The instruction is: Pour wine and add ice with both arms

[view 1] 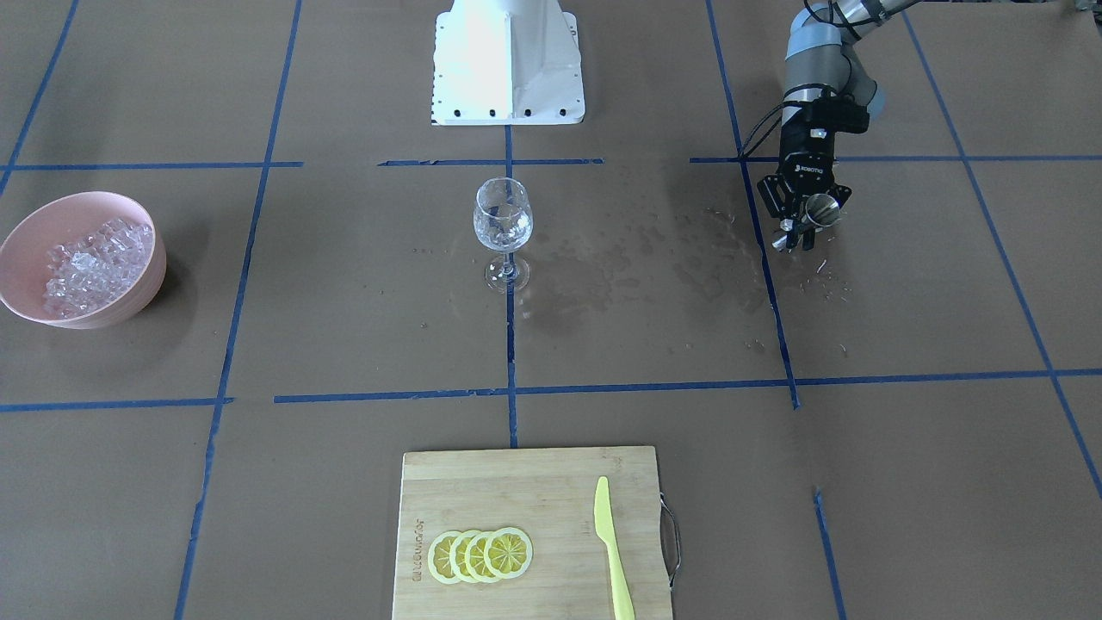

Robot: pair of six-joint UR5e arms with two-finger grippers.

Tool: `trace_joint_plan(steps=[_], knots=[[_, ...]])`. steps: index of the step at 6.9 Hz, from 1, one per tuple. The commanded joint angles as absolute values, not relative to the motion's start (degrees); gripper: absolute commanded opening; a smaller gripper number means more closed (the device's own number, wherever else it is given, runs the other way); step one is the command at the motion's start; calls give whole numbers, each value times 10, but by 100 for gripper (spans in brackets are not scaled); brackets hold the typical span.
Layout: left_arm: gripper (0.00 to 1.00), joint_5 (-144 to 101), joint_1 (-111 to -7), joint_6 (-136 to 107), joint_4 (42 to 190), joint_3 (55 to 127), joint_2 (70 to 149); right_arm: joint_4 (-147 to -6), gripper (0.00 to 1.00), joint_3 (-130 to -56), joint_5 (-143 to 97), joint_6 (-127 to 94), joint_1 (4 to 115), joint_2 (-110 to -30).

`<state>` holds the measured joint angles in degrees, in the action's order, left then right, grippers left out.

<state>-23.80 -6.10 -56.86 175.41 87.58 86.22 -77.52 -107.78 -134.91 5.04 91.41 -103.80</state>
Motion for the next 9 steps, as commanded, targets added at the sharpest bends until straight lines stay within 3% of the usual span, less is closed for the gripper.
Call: trace_joint_plan(steps=[1, 6, 9], knots=[[0, -235, -53, -568, 1754, 865, 865, -775, 100, -1078, -1349, 50, 914, -1038], [7, -235, -49, -569, 1754, 846, 876, -775, 100, -1077, -1348, 51, 914, -1039], [17, -235, -49, -568, 1754, 842, 878, -775, 100, -1076, -1348, 51, 914, -1037]])
